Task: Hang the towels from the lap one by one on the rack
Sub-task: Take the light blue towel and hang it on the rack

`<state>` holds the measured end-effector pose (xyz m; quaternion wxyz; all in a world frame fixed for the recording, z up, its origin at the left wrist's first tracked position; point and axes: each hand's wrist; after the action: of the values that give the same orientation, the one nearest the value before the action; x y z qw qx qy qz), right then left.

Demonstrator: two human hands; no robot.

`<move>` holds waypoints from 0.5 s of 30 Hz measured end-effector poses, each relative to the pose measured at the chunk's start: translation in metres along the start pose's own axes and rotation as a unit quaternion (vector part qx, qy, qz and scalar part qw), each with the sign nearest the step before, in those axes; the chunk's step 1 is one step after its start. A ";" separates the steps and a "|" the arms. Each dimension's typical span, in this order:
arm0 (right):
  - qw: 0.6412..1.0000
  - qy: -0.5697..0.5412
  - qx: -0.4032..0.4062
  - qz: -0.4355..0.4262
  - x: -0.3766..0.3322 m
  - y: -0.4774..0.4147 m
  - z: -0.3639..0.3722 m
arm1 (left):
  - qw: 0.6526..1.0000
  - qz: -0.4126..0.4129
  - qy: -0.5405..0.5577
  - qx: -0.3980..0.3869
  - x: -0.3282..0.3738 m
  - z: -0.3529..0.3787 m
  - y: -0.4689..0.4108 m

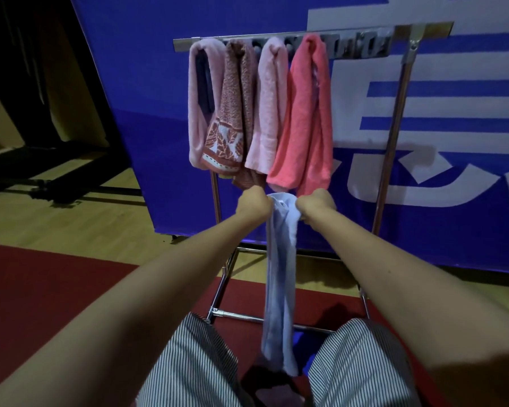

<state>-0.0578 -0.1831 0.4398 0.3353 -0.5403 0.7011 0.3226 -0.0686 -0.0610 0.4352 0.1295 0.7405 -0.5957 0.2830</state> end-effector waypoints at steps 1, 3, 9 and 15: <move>1.000 -0.005 -0.004 0.001 0.001 0.000 0.003 | 1.000 0.014 0.002 -0.004 0.000 0.004 0.003; 1.000 -0.016 0.001 0.005 0.001 -0.001 0.002 | 0.999 0.049 -0.009 -0.015 -0.005 0.005 0.005; 0.989 -0.134 0.042 -0.043 0.017 -0.016 -0.022 | 0.983 0.137 0.095 -0.078 -0.039 -0.010 0.000; 0.980 -0.189 0.009 -0.058 0.021 -0.022 -0.024 | 0.966 0.202 0.092 -0.135 -0.046 -0.022 0.002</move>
<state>-0.0437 -0.2188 0.4340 0.4846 -0.5060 0.5960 0.3923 -0.0819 -0.0131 0.4263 0.2222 0.5511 -0.7514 0.2869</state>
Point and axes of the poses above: each hand's wrist, its own y-axis away from the middle knuckle, its own z-axis out of the palm, x = y × z
